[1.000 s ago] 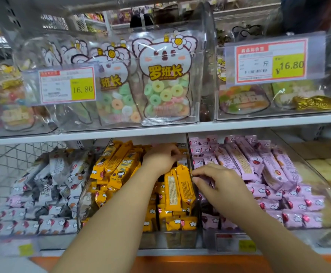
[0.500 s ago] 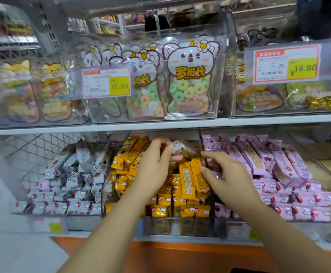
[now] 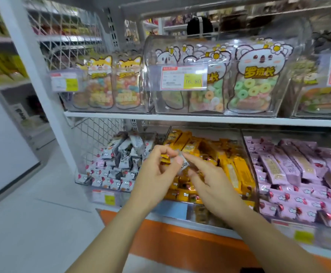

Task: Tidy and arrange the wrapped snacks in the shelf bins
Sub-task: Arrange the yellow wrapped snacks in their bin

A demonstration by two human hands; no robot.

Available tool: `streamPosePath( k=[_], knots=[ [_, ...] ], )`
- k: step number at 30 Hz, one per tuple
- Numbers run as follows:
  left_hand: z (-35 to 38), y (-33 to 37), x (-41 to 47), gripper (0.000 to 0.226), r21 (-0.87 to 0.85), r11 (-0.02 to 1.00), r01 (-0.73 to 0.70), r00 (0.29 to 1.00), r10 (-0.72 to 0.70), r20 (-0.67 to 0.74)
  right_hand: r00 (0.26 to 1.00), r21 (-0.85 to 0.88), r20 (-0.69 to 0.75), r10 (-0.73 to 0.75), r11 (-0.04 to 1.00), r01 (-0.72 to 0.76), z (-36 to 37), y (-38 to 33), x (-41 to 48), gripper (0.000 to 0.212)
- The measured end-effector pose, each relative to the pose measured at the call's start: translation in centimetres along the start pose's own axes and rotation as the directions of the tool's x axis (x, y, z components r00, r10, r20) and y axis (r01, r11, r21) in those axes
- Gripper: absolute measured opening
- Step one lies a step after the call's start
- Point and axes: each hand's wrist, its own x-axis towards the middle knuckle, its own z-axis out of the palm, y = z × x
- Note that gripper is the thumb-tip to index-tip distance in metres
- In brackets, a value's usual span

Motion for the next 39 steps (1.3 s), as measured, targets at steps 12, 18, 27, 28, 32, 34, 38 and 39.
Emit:
streamPosePath(
  k=[12, 18, 27, 28, 32, 34, 38, 39],
  knots=[
    [-7.1, -2.9, -2.6, 0.023, 0.216, 0.976, -0.002, 0.997, 0.019, -0.079, 0.983, -0.047, 0.151, -0.105, 0.992, 0.113, 5.8, -3.8, 2.3, 0.042],
    [-9.2, -5.2, -3.6, 0.033, 0.546, 0.832, 0.093, 0.968, 0.052, -0.244, 0.982, -0.074, 0.187, -0.006, 0.997, 0.02, 6.5, -3.6, 3.1, 0.035],
    [-6.1, -7.5, -0.5, 0.052, 0.602, 0.787, 0.133, 0.988, -0.157, -0.013, 0.984, -0.184, 0.179, 0.021, 0.983, 0.012, 6.7, -2.8, 3.7, 0.03],
    [-6.0, -7.8, -0.3, 0.05, 0.582, 0.806, 0.108, 0.99, -0.142, 0.013, 0.984, -0.192, 0.177, 0.019, 0.981, 0.016, 6.6, -2.7, 3.7, 0.03],
    [-6.8, -8.7, -0.2, 0.041, 0.495, 0.869, 0.011, 0.998, -0.04, 0.049, 0.983, -0.212, 0.181, 0.008, 0.977, 0.031, 6.7, -2.5, 3.9, 0.029],
    [-7.5, -9.0, -0.4, 0.036, 0.454, 0.89, -0.027, 0.999, 0.012, 0.035, 0.984, -0.223, 0.18, -0.008, 0.973, 0.049, 7.0, -2.5, 4.1, 0.028],
    [-9.9, -10.1, -0.8, 0.025, 0.46, 0.886, 0.059, 0.98, 0.037, -0.197, 0.98, -0.275, 0.188, -0.063, 0.955, 0.114, 8.4, -2.9, 4.5, 0.025],
    [-10.8, -10.4, -0.7, 0.024, 0.457, 0.878, 0.146, 0.95, 0.005, -0.313, 0.978, -0.272, 0.188, -0.088, 0.952, 0.138, 8.8, -3.1, 4.7, 0.024]
  ],
)
